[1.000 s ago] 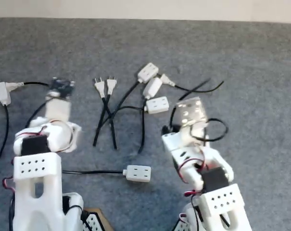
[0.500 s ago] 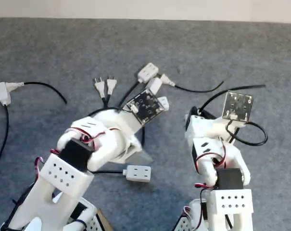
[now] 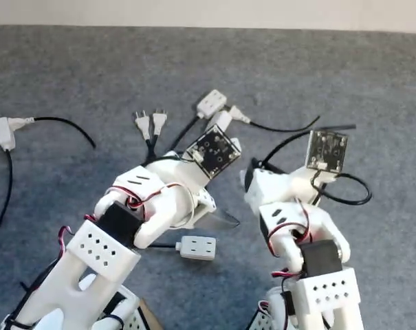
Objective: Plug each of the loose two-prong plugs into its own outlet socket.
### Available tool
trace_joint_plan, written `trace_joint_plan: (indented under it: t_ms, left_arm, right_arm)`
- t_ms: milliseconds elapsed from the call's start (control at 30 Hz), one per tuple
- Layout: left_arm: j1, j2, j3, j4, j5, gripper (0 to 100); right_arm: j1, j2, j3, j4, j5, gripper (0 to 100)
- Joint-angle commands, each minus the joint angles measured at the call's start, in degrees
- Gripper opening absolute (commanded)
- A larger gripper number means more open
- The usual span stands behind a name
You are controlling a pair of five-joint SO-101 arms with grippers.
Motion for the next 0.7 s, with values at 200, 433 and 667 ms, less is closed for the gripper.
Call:
trace_joint_plan:
  t_ms: [200,433,667]
  left_arm:
    - [0.6,0.1,-0.2,-3.3,2.8,47]
    - [-0.5,-0.1,-0.6,-3.4,2.8,47]
    - [-4.4,0.2,-0.1,-6.2,2.8,47]
  right_arm:
    - [-0.6,-20.3,2.4,2.3,2.5,0.4]
    - [-0.8,-18.2,5.9,1.7,2.8,0.4]
    - [-6.7,-10.0,4.4,1.0,2.8,0.4]
